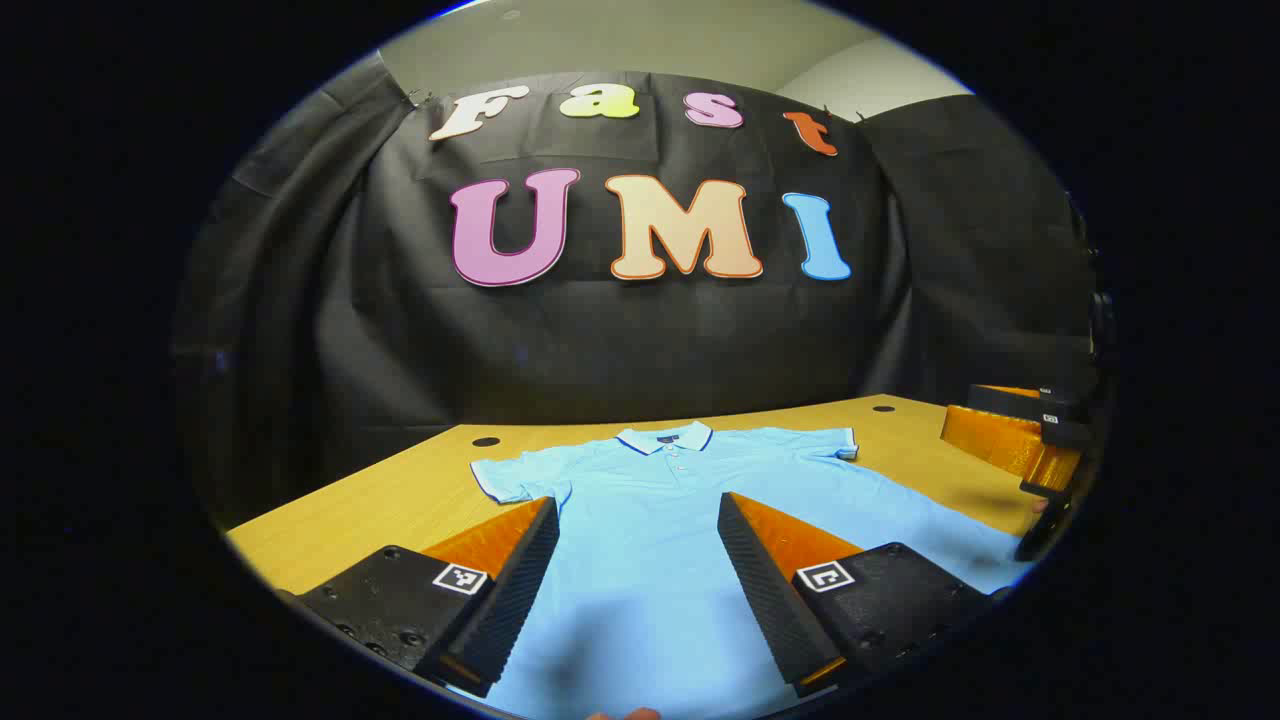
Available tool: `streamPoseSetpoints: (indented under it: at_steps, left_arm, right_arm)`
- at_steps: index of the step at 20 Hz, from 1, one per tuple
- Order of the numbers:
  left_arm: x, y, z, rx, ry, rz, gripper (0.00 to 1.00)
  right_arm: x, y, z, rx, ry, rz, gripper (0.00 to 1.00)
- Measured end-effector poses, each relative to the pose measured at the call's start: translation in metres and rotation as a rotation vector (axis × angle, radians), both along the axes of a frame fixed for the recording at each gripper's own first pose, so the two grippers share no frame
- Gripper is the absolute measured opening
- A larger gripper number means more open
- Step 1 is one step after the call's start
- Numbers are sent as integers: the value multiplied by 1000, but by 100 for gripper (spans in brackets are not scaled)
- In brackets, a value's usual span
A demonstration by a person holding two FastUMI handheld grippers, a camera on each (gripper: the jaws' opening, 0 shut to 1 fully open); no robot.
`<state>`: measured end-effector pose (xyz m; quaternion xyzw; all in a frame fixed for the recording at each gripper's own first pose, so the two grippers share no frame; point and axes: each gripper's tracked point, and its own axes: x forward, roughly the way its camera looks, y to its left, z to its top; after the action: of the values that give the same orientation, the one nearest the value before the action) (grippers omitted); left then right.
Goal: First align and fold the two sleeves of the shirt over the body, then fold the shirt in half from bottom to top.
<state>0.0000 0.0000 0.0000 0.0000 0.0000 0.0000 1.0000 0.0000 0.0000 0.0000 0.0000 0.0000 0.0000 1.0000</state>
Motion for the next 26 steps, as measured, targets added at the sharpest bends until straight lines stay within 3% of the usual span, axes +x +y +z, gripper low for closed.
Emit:
streamPoseSetpoints:
  at_steps: [18, 26]
  left_arm:
    - [0, 0, -2, 7, 7, 6, 96]
    - [0, 1, -2, 4, 4, 8, 96]
  right_arm:
    - [4, 1, -21, 11, 100, 29, 99]
    - [49, -40, -16, -12, 221, -8, 99]
